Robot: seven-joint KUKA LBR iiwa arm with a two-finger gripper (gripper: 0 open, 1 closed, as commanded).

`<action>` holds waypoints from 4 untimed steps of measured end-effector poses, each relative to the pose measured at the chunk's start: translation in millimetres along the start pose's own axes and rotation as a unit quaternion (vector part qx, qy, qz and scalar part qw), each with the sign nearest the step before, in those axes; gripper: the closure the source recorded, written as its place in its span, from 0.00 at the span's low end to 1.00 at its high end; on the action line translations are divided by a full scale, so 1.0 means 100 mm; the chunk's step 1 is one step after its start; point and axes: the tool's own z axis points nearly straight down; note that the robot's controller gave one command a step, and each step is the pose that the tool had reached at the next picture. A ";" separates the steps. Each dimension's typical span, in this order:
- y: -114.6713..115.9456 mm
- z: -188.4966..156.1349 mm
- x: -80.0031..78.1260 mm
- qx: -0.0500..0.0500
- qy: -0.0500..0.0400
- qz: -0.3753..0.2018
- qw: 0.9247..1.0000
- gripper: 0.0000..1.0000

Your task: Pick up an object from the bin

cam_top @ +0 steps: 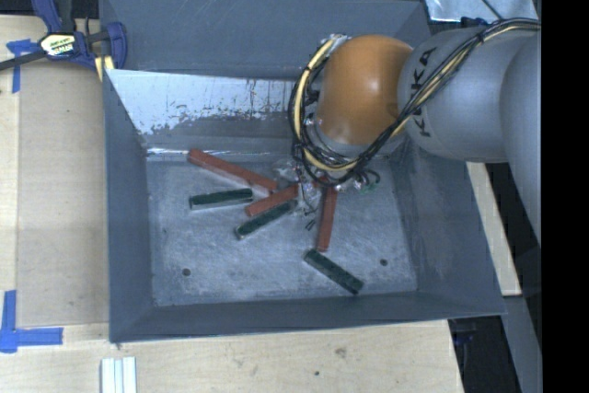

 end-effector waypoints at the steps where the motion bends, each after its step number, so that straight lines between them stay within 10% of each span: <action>1: 0.01 -0.05 0.02 -0.001 0.003 0.000 1.000 1.00; 4: 0.00 -0.58 0.00 -0.001 0.002 0.001 1.000 1.00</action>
Offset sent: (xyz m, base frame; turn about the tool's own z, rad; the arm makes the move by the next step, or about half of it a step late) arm -0.0001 0.0001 0.0603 0.0000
